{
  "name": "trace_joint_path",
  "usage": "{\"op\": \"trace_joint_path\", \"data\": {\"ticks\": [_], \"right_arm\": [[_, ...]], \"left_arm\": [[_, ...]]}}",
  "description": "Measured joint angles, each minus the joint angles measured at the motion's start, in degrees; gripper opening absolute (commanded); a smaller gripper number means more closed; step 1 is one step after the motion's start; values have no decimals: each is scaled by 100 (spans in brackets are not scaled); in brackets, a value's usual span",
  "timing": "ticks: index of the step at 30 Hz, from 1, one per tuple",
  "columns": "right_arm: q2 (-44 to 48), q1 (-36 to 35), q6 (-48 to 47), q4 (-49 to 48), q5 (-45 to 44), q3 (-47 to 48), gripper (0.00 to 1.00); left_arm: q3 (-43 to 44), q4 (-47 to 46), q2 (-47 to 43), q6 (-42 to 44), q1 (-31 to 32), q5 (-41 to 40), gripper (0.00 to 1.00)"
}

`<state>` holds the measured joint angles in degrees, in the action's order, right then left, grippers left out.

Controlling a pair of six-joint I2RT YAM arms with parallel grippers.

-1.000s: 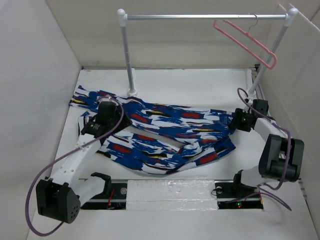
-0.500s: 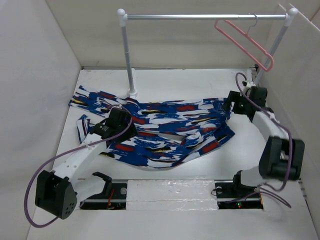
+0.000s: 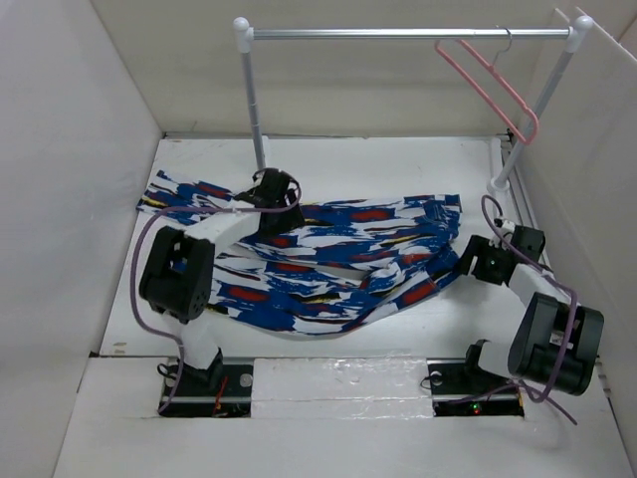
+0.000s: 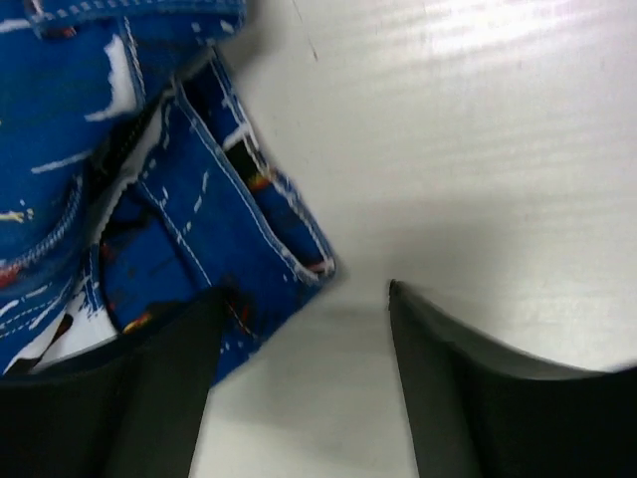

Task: Place the trousers on the hanger
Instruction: Fold the trousers

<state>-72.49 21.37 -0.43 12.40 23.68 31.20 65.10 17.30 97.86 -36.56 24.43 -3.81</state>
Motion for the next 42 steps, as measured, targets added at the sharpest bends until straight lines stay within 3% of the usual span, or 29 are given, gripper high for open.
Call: {"op": "trace_joint_path", "data": {"ticks": [1, 2, 4, 8, 14, 19, 21, 22, 23, 24, 26, 30, 31, 32, 33, 34, 35, 38, 42], "right_arm": [[-90, 2, 2, -46, 17, -13, 60], [-175, 2, 96, -271, 74, -48, 31], [-452, 0, 304, -745, 212, -146, 2], [-398, 76, 566, -815, 354, -177, 0], [2192, 120, 339, 1541, -699, 605, 0], [3053, 122, 251, 2754, -1438, 1423, 0], [3141, 101, 240, 3357, -1775, 1486, 6], [3178, 85, 243, 3668, -1932, 1539, 19], [3167, 66, 251, 3965, -2081, 1633, 53], [3158, 31, 262, 4245, -2229, 1792, 66], [3163, -63, 164, 4551, -2503, 2260, 74], [3018, -415, -140, 4478, -2520, 3246, 76], [3010, -566, -177, 4389, -2481, 3318, 71], [3003, -750, -236, 4301, -2420, 3324, 50], [2983, -931, -299, 4212, -2326, 3283, 38], [2966, -1119, -337, 4085, -2170, 3189, 7], [2946, -1292, -343, 3971, -2046, 3064, 0], [2708, -2100, -496, 3526, -1515, 2529, 0], [2017, -3543, -629, 3154, -1204, 2111, 0]], "left_arm": [[210, -83, 240, 28, 2, 2, 66], [398, -111, 474, 37, -9, 15, 65], [632, -190, 841, 37, -50, 59, 61], [706, -273, 1102, -11, -227, 94, 59], [706, -328, 1126, -151, -393, 79, 58], [767, -310, 1152, -308, -433, 2, 59], [835, -262, 1167, -358, -455, -59, 59], [876, -225, 1167, -380, -476, -76, 61], [929, -186, 1167, -391, -505, -85, 63], [994, -160, 1161, -407, -542, -92, 65], [1097, -109, 1088, -382, -616, -157, 69], [1130, 144, 525, -229, -732, -573, 69], [1080, 175, 291, -190, -765, -706, 69], [981, 186, 9, -160, -831, -841, 69], [870, 201, -278, -136, -874, -940, 68], [643, 295, -831, -109, -1005, -1145, 61], [603, 330, -931, -103, -1038, -1182, 61], [-57, 302, -1921, -120, -1845, -1200, 50], [-1091, 450, -2868, -151, -4046, -938, 45]]}}
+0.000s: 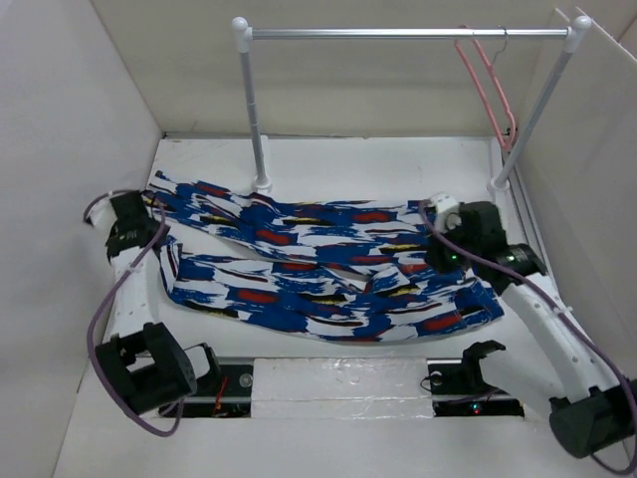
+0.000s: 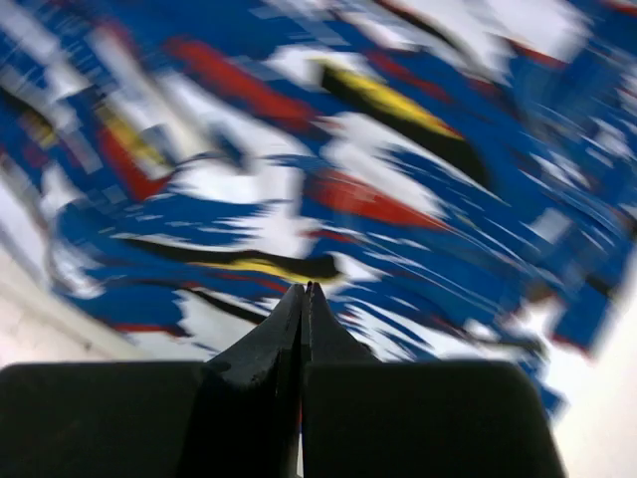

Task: Place the trousers on the hanger
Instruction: Fold the trousers

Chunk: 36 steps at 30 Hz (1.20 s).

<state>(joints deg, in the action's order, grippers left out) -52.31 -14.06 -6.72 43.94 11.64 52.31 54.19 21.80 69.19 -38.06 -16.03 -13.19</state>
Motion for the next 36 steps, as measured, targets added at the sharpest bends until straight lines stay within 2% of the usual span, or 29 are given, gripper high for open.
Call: {"op": "trace_joint_path", "data": {"ticks": [1, 3, 4, 5, 6, 8, 10, 12, 17, 21, 25, 28, 31, 36], "right_arm": [[-170, -433, -17, -87, 15, -39, 2], [-400, -1322, -31, -221, -74, -48, 20], [-442, -1554, -50, -267, -101, -48, 37], [-481, -1943, -74, -341, -129, -46, 37], [-498, -2144, -55, -396, -144, -46, 41], [-518, -2380, -61, -538, -170, -59, 51], [-503, -2461, -52, -748, -144, -164, 56], [-472, -2465, -44, -905, -103, -315, 58], [-369, -2426, -35, -1110, 44, -682, 58], [-326, -2223, -42, -1368, 275, -896, 59], [-330, -1980, -57, -1578, 595, -1110, 59], [-378, -1886, -61, -1746, 828, -1233, 59], [-483, -1856, -63, -1873, 1005, -1290, 59], [-660, -1829, -109, -1915, 1130, -1294, 59]], "left_arm": [[-190, 138, -131, -35, -415, -15, 45], [-490, 378, -310, -59, -857, 127, 45], [-632, 463, -372, -55, -1099, 262, 48], [-754, 566, -413, -55, -1316, 428, 48], [-844, 625, -415, -31, -1554, 518, 53], [-973, 680, -372, 44, -1869, 634, 56], [-981, 769, -221, 162, -1989, 787, 59], [-955, 844, -39, 269, -1980, 909, 61], [-684, 984, 339, 518, -1707, 1128, 61], [87, 1172, 1250, 643, -837, 645, 61], [525, 1300, 1628, 817, -90, 11, 61], [710, 1320, 1779, 981, -85, -374, 56], [776, 1241, 1987, 1150, -131, -627, 45], [776, 1143, 2356, 1303, -136, -844, 47]]}}
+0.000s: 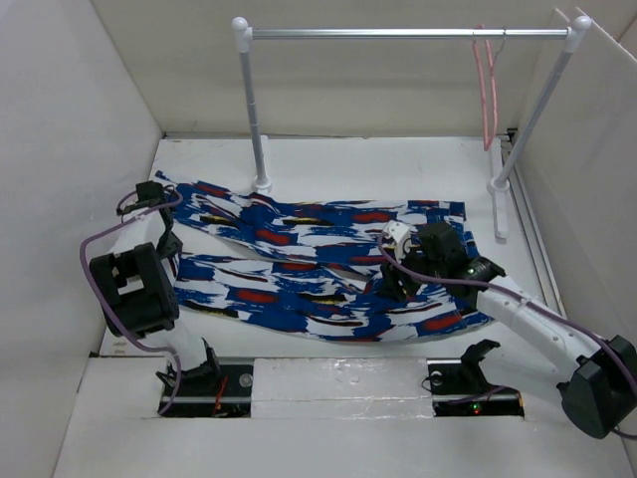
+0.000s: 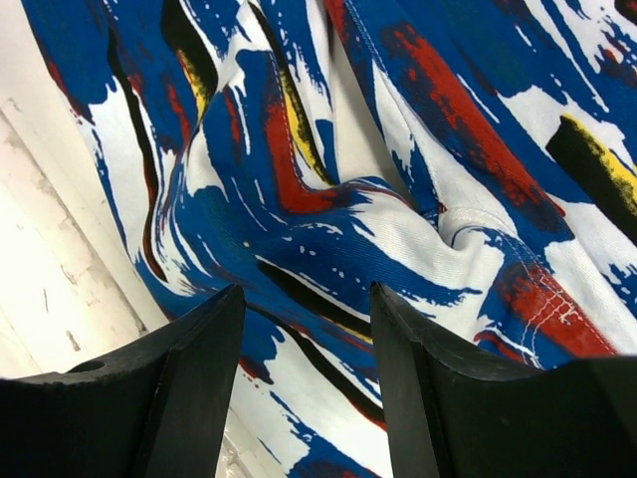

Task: Place the trousers on the hanger
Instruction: Fold the trousers

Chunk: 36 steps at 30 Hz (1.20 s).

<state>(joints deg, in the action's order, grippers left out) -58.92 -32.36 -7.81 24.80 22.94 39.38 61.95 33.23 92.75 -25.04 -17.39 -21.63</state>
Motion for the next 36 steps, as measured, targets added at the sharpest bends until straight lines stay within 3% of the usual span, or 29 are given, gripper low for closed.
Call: {"op": "trace_joint_path", "data": {"ticks": [5, 7, 9, 19, 27, 31, 36], "right_arm": [[-59, 15, -13, -2, 2, 0, 59], [-81, 2, -9, -4, -2, 0, 59], [-85, -42, 7, -2, -33, 0, 59], [195, -153, 4, 310, -369, 24, 58], [516, -61, 11, 992, -813, 227, 57], [599, 603, -17, 1187, -748, 341, 56], [511, 1513, 66, 1228, -597, 328, 55]], "left_arm": [[-2, -243, 264, 105, 2, 15, 46], [-4, -382, 374, 120, 2, 70, 19], [-4, -492, 428, 168, 2, 98, 0], [-133, -610, 140, -22, -157, 4, 0], [-247, 175, -2474, -769, -221, -365, 0], [-216, 785, -3464, -1213, -223, -426, 0], [-170, 1239, -3768, -1556, -216, -398, 0]]}}
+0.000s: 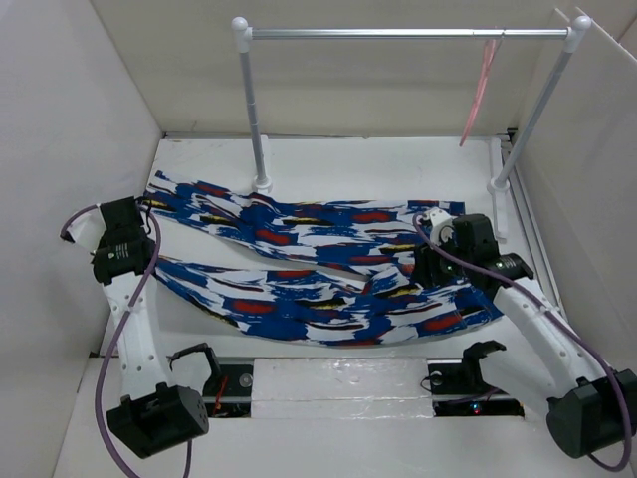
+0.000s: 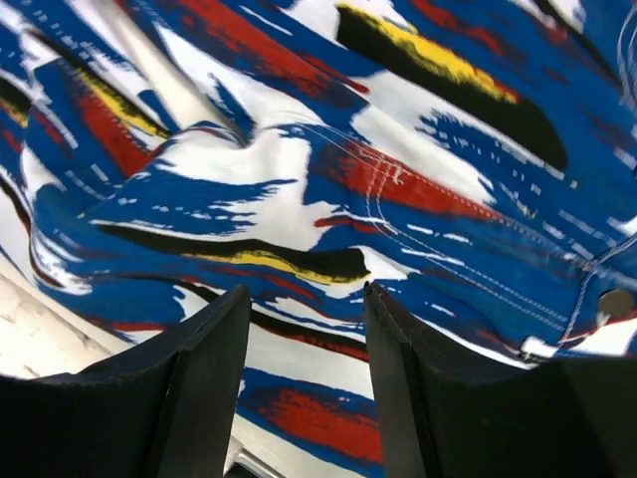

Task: Place the trousers on the hanger
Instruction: Fold the trousers

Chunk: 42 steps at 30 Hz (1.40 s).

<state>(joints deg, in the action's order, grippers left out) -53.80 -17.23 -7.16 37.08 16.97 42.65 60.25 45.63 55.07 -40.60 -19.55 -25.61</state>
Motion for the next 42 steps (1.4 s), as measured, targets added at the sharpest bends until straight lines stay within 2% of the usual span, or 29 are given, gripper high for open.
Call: {"op": "trace_joint_path", "data": {"ticks": [3, 9, 14, 17, 21, 22, 24, 27, 32, 37, 42], "right_arm": [[-236, 391, 149, -83, 114, -140, 53], [-1217, 1727, 726, -601, 352, -577, 50], [-2284, 2063, 1217, -1257, 247, -538, 47], [-3073, 2406, 1589, -1727, 719, -188, 47], [-3906, 2645, 1681, -2433, 1349, 415, 52], [-3967, 2684, 1650, -2468, 1408, 525, 58], [-3766, 2743, 1506, -2328, 1377, 553, 65], [-2992, 3023, 1447, -2238, 1220, 474, 66], [-1777, 4155, 1292, -2033, 879, -136, 68], [-1932, 5375, 1003, -1709, 905, -570, 74], [-2514, 5482, 903, -1786, 1224, -579, 73]], "left_arm": [[2, 63, -13, -92, 120, 20, 0], [0, -190, -170, -94, 391, 125, 0], [4, -533, -273, 59, 599, 81, 0], [26, -667, -330, 212, 841, -116, 0], [120, -774, -404, 428, 1187, -352, 0], [151, -807, -404, 481, 1231, -391, 0], [212, -883, -402, 579, 1290, -472, 0], [315, -1008, -393, 693, 1346, -507, 0], [417, -1180, -352, 778, 1425, -420, 0], [417, -1290, -350, 868, 1569, -361, 0], [415, -1329, -350, 931, 1648, -348, 0]]}}
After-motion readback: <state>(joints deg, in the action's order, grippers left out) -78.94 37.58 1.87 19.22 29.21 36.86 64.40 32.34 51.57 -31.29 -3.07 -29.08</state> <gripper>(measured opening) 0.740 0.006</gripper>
